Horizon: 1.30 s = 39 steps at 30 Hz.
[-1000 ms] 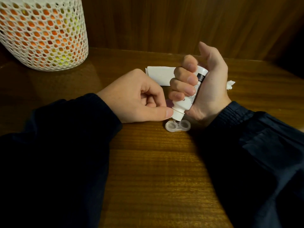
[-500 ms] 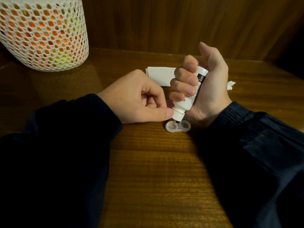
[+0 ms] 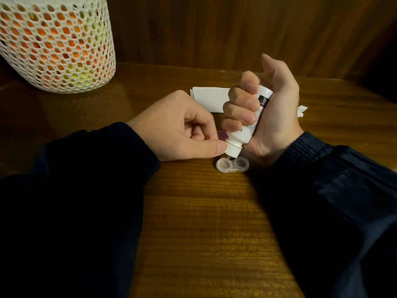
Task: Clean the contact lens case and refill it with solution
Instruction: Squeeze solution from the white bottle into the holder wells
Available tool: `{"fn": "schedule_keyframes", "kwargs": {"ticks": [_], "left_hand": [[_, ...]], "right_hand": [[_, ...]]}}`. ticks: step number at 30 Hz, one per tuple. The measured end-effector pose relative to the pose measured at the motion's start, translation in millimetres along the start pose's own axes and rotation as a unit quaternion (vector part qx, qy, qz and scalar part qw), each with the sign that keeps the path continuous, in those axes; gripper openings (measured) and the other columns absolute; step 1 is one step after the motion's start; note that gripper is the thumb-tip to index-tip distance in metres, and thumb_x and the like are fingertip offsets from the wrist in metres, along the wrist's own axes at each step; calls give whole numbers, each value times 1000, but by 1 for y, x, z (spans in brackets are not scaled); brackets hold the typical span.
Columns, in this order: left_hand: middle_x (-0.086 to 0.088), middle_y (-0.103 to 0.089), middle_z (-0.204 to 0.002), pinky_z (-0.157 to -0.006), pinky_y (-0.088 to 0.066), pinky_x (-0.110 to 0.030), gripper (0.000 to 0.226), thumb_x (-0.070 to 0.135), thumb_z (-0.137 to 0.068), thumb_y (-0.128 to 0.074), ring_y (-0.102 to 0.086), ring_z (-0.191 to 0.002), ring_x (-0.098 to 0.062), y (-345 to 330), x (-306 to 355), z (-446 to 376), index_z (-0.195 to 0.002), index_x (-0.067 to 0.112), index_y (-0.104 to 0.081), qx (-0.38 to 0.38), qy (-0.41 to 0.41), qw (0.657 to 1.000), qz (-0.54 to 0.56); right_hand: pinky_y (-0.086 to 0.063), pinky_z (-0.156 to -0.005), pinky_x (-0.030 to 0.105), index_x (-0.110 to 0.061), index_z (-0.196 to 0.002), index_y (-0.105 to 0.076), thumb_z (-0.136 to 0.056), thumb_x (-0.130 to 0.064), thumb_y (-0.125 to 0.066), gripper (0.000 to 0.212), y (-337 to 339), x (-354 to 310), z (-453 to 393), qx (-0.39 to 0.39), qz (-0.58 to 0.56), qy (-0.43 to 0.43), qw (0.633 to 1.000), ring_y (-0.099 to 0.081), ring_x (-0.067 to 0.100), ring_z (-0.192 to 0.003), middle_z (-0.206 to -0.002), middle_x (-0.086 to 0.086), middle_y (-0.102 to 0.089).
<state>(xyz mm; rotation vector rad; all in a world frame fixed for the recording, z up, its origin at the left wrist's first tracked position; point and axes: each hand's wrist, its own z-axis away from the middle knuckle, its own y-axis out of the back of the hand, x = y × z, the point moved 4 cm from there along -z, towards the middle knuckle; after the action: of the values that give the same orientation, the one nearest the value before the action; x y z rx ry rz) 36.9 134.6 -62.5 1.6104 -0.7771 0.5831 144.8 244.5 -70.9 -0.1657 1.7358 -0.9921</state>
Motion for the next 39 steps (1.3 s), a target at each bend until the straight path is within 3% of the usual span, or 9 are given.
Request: {"fn": "schedule_keyframes", "kwargs": {"ticks": [15, 31, 36, 39], "left_hand": [[3, -57, -52, -44, -32, -16, 14, 26, -86, -83, -43, -44, -8, 0, 0, 0, -79, 14, -81, 5, -5, 1000, -9], [6, -57, -52, -45, -32, -15, 12, 24, -86, -83, -43, -43, -5, 0, -2, -1, -79, 15, -81, 6, -2, 1000, 1], [-15, -66, -60, -46, -35, -18, 16, 31, -86, -80, -49, -47, -20, 1, 0, -1, -80, 17, -81, 15, -10, 1000, -3], [-18, -65, -64, -47, -34, -11, 15, 28, -89, -80, -46, -46, -7, 0, 2, 0, -86, 14, -82, 17, -25, 1000, 4]], "right_hand": [[-29, -45, 20, -17, -58, -44, -104, -53, -38, 58, 0, 0, 1, 1, 3, -5, 1000, -33, 11, -34, -44, -4, -36], [-34, -44, 19, -16, -59, -47, -104, -52, -39, 58, 1, 0, -1, -7, -7, -10, 1000, -36, 12, -33, -44, -3, -39], [-37, -45, 19, -15, -61, -54, -105, -53, -36, 61, 4, -1, -1, -17, -37, -23, 999, -42, 11, -36, -47, -3, -45], [-39, -45, 19, -14, -61, -55, -105, -52, -34, 62, 7, -9, 0, -13, -30, -13, 999, -43, 11, -36, -48, -3, -47]]}}
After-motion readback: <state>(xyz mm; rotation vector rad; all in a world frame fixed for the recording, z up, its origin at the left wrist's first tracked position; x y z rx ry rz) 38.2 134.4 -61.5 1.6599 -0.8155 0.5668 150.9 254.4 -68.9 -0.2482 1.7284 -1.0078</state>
